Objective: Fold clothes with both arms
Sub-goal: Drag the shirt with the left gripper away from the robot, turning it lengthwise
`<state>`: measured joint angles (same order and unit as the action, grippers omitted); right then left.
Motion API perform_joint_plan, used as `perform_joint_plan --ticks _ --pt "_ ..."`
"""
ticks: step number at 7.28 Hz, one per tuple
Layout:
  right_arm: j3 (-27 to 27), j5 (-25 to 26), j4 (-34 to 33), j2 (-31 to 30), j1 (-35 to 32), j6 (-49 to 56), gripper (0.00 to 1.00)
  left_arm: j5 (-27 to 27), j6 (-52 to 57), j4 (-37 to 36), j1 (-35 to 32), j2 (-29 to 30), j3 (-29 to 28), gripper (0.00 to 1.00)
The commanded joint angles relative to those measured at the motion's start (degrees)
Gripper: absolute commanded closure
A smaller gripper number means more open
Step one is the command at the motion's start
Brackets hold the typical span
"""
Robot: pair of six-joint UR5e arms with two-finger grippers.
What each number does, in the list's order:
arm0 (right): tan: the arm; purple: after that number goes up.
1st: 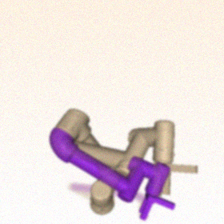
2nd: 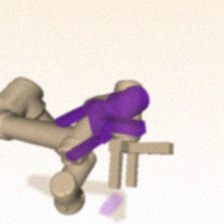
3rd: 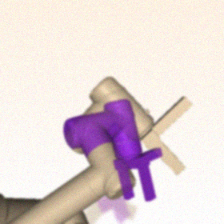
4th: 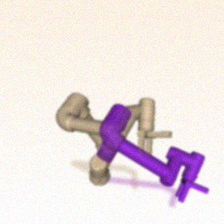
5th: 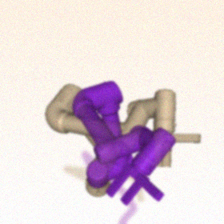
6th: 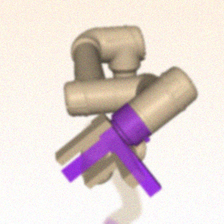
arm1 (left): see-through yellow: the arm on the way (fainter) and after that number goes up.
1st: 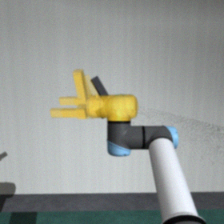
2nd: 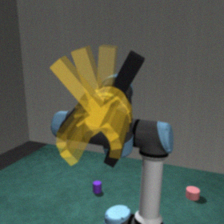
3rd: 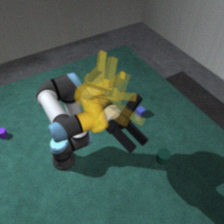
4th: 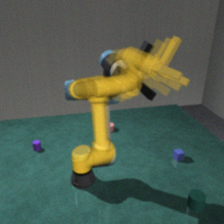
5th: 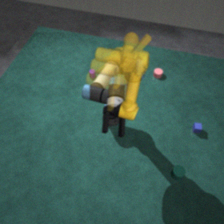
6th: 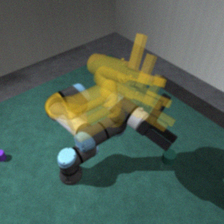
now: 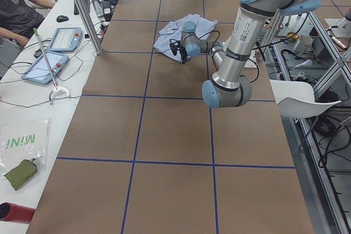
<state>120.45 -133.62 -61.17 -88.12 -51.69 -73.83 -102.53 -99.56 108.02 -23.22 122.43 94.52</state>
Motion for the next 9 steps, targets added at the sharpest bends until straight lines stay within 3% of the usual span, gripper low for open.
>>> perform_joint_plan --ticks 1,3,6,8,9 --pt "0.04 -0.15 0.0 -0.12 -0.42 0.0 0.0 -0.22 0.07 0.0 -0.42 0.0 0.4 1.0" --pt "-0.04 0.2 -0.09 -0.03 -0.95 0.35 0.0 -0.22 0.94 0.0 -6.01 -0.08 -0.03 1.0" --pt "-1.27 0.73 -0.09 0.14 -2.27 0.53 0.0 -0.3 12.0 0.52 -17.53 1.4 -4.4 1.0" --pt "-1.36 0.73 -0.09 0.32 -2.54 0.53 0.0 0.05 17.37 5.4 -21.32 11.55 -19.9 1.0" --pt "-1.45 0.73 -0.09 0.32 -2.54 0.53 0.0 0.22 17.47 13.89 -22.39 16.13 -29.3 1.0"
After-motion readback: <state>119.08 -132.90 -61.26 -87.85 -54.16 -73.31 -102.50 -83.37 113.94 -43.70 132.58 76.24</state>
